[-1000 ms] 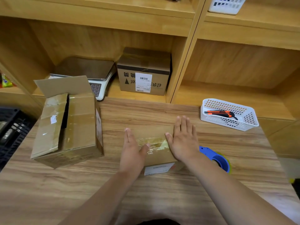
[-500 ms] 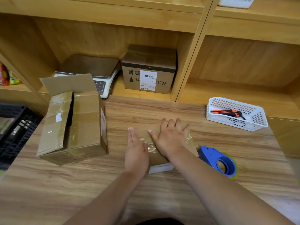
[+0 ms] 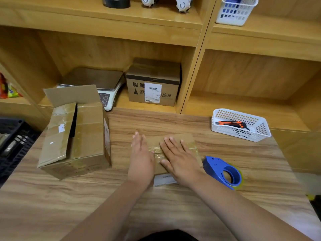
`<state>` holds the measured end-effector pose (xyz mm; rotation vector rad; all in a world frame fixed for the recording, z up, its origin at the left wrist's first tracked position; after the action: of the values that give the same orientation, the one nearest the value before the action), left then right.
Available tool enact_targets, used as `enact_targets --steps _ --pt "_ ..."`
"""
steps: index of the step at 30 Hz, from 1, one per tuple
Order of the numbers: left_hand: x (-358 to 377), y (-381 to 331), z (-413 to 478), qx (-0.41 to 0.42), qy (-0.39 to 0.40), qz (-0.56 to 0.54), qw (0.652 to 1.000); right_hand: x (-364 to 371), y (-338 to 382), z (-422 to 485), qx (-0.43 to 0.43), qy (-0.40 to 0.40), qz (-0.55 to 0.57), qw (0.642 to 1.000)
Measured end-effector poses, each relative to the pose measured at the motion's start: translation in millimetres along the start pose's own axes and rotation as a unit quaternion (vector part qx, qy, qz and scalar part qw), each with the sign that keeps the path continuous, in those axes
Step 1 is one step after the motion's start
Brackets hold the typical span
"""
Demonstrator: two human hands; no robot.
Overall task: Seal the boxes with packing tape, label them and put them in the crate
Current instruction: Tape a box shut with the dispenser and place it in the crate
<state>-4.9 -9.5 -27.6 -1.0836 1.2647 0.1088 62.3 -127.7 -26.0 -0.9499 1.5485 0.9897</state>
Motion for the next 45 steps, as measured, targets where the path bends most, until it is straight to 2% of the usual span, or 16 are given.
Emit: enact_targets --steps 2,4,6,10,15,21,30,35,39,45 --pt "-2.3 -7.6 -8.4 0.136 -0.035 0.12 0.983 4.7 -1.9 -6.6 -0.026 -0.018 -0.034 0.999" --pt "1.4 -9.9 -20.2 0.219 -0.021 0.181 0.959 6.0 -6.3 -11.6 -0.016 -0.011 -0.044 0.999" --pt "4.0 -3.2 -27.2 0.228 0.009 0.209 0.951 9.6 -10.3 -14.3 -0.03 0.002 -0.033 0.999" --pt "6.6 14.5 -24.1 0.259 0.015 0.266 0.928 7.7 -20.3 -16.8 -0.082 -0.007 -0.052 0.995" --pt "2.2 21.8 -15.7 0.279 0.046 0.286 0.916 7.7 -33.0 -26.6 -0.081 -0.003 -0.121 0.989" --pt "-2.7 31.1 -12.6 0.284 0.02 0.26 0.922 4.7 -42.3 -40.5 -0.056 -0.043 -0.144 0.987" --pt "-4.8 47.4 -12.0 0.306 -0.025 0.203 0.93 3.1 -56.4 -58.7 -0.009 -0.099 -0.113 0.989" --pt "-0.5 45.8 -11.8 0.263 -0.006 0.196 0.945 -11.1 -25.8 -39.2 0.041 -0.166 -0.091 0.981" --pt "5.0 46.5 -9.5 0.245 0.009 0.224 0.943 1.2 7.0 -12.1 0.012 -0.061 -0.1 0.993" --pt "2.7 49.1 -6.9 0.25 0.03 0.267 0.93 7.2 -22.3 -28.4 0.066 -0.042 -0.104 0.992"
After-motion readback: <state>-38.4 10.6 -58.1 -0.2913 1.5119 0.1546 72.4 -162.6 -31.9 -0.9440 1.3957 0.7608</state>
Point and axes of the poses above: each hand's wrist, its own z-axis towards the middle knuckle, its own x-axis out of the palm, y = z × x, the point moved 3 cm from there along z, towards the middle knuckle, and after that the axes turned 15 degrees about -x, right-handed, at the moved point
